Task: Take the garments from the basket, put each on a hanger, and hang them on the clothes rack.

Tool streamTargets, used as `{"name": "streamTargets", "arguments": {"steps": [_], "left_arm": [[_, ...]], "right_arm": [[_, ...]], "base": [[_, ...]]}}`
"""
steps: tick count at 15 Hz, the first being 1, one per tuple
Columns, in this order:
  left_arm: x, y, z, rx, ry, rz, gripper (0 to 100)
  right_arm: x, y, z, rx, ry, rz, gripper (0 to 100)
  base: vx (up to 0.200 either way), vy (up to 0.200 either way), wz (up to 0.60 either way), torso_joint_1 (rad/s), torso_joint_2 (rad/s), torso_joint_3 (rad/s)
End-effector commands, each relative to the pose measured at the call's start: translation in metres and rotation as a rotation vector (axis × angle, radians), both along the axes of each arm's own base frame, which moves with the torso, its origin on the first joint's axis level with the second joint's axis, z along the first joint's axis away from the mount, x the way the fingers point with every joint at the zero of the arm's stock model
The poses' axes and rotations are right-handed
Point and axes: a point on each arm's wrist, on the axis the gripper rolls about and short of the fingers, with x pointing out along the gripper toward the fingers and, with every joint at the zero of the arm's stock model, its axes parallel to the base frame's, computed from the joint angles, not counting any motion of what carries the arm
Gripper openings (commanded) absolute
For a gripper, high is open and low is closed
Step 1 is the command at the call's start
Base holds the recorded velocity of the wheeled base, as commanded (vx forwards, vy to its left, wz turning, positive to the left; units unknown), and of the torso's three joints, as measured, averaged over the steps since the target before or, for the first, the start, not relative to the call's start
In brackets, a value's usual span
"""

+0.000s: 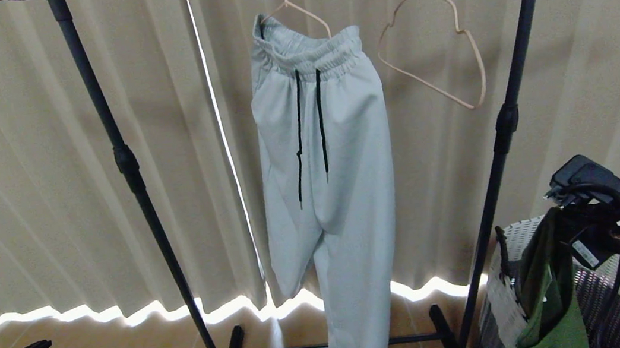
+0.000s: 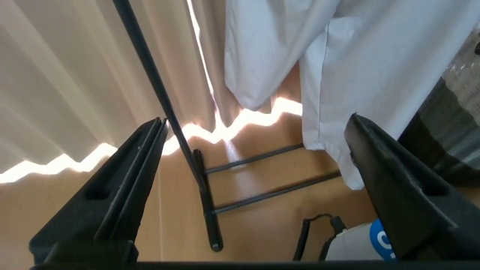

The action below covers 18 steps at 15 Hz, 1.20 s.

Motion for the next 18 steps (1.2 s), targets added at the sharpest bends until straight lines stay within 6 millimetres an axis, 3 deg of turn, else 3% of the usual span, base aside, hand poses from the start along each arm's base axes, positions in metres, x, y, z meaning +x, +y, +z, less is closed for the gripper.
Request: {"name": "streamTargets", "arguments": {"steps": [1, 6, 12, 14, 18], "left_arm": [[0.010, -0.003, 0.001, 0.011, 0.034, 0.002, 100], [0.013, -0.004, 0.003, 0.112, 0.009, -0.031, 100], [0.019, -0.007, -0.001, 0.141, 0.045, -0.060, 100], [0.027, -0.015, -0.005, 0.152, 0.084, -0.103, 100], [0.039, -0.031, 0.003, 0.114, 0.037, -0.183, 100]], "right_arm": [[-0.005, 0.006, 0.015, 0.009, -0.063, 0.030, 0], [-0.008, 0.030, 0.040, 0.032, -0.164, 0.140, 0], [0.000, 0.053, 0.065, 0.059, -0.249, 0.222, 0], [-0.001, 0.071, 0.070, 0.074, -0.265, 0.293, 0], [0.006, 0.090, 0.082, 0.097, -0.301, 0.349, 0]], "base": [[-0.200, 0.000, 0.00, -0.002, 0.00, 0.002], [-0.200, 0.000, 0.00, 0.005, 0.00, -0.002], [0.000, 0.000, 0.00, 0.000, 0.00, 0.000], [0.000, 0.000, 0.00, 0.000, 0.00, 0.000], [0.000, 0.000, 0.00, 0.000, 0.00, 0.000]]}}
